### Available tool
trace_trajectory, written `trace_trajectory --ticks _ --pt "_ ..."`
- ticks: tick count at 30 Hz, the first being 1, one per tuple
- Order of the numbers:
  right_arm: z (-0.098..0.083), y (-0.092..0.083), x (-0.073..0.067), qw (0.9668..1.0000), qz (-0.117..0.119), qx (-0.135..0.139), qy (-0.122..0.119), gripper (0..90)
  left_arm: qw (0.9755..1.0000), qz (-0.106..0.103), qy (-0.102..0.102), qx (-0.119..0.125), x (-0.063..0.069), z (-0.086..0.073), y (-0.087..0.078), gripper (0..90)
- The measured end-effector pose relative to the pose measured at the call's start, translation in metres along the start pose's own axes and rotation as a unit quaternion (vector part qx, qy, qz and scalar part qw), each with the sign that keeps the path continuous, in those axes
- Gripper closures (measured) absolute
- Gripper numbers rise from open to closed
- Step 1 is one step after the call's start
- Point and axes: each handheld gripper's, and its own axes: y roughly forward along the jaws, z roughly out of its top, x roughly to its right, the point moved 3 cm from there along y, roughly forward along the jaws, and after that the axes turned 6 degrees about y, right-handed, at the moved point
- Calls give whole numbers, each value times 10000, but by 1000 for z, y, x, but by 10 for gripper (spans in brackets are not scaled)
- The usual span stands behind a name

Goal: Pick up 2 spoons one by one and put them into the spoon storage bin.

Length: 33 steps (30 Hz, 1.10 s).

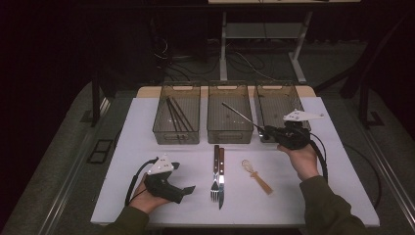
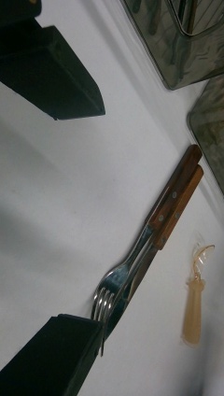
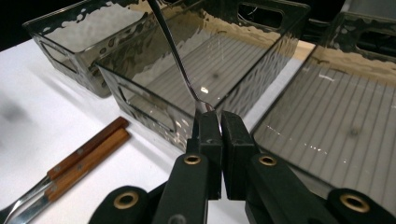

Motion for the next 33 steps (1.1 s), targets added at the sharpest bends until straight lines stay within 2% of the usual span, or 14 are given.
trace_trajectory --ticks 4,14,19,29,30,33 --pt "7 9 -3 9999 -42 78 48 879 10000 4 -39 34 0 0 0 0" --pt "20 41 -5 9996 -281 -28 63 878 10000 -12 -35 49 0 0 0 0" --pt "25 51 -6 9993 -340 -66 102 878 10000 -20 -40 59 1 0 0 0" --pt "22 70 -11 9990 -376 -228 70 872 10000 -40 -29 66 1 1 0 0" --pt "22 71 -11 9990 -381 -225 59 863 10000 -38 -28 71 1 1 0 0" --pt "21 72 -13 9993 -279 -196 135 744 10000 -36 -34 77 0 1 0 0"
